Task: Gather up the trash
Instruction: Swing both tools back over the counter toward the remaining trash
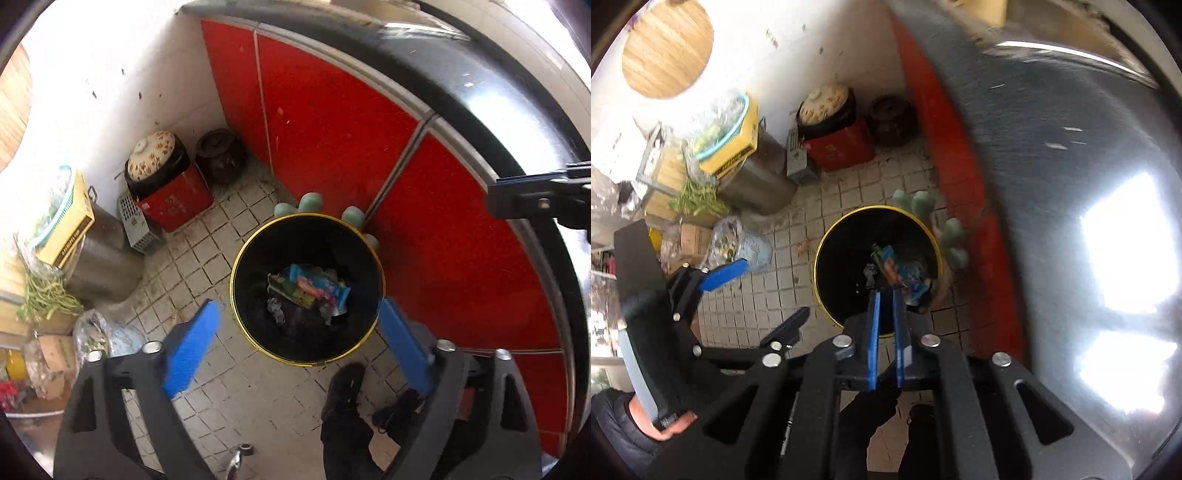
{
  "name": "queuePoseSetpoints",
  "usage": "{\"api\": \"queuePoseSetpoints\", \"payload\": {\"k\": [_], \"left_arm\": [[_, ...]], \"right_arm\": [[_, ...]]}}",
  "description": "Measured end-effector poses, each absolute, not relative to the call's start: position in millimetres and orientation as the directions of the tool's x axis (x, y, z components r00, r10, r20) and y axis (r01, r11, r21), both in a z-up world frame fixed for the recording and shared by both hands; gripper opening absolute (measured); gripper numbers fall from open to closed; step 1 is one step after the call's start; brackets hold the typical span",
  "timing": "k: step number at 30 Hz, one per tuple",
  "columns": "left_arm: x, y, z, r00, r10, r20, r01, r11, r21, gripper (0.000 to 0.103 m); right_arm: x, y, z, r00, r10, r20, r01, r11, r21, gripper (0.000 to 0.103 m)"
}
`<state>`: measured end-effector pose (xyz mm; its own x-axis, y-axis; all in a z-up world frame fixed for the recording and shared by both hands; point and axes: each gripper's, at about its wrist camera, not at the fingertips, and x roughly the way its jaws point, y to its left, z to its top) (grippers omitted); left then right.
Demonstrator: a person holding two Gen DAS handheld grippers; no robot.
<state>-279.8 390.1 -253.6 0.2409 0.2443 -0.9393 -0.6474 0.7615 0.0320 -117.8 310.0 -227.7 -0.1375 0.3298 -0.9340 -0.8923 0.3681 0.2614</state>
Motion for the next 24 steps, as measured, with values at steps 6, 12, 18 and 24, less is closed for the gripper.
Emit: {"api": "queuePoseSetpoints", "payload": {"k": [6,12,18,24], "left_arm": [[-228,347,-197,0.291,0.258,-0.921,-0.578,0.815,0.046,0.095],[-126,260,-149,0.423,0.11,-0.899,-0.335,0.941,-0.042,0.095],[-27,141,-131,0.448,-0.017,-0.894,0.004,1.0,-0.017,0.095],[30,36,-124,0.453,-0.053,-0.89,0.248,0.966,0.069,0.095]], "right_arm": [[-62,191,-167,0.04,0.437,-0.898,-0.815,0.535,0.224,0.09],[0,23,-141,0.28,0.343,-0.897,-0.602,0.791,0.115,0.091],[28,-141,-134,0.402,0.243,-0.883,-0.265,0.954,0.142,0.091],[32,-242,-132,0.471,0.174,-0.865,-0.06,0.984,0.166,0.091]]}}
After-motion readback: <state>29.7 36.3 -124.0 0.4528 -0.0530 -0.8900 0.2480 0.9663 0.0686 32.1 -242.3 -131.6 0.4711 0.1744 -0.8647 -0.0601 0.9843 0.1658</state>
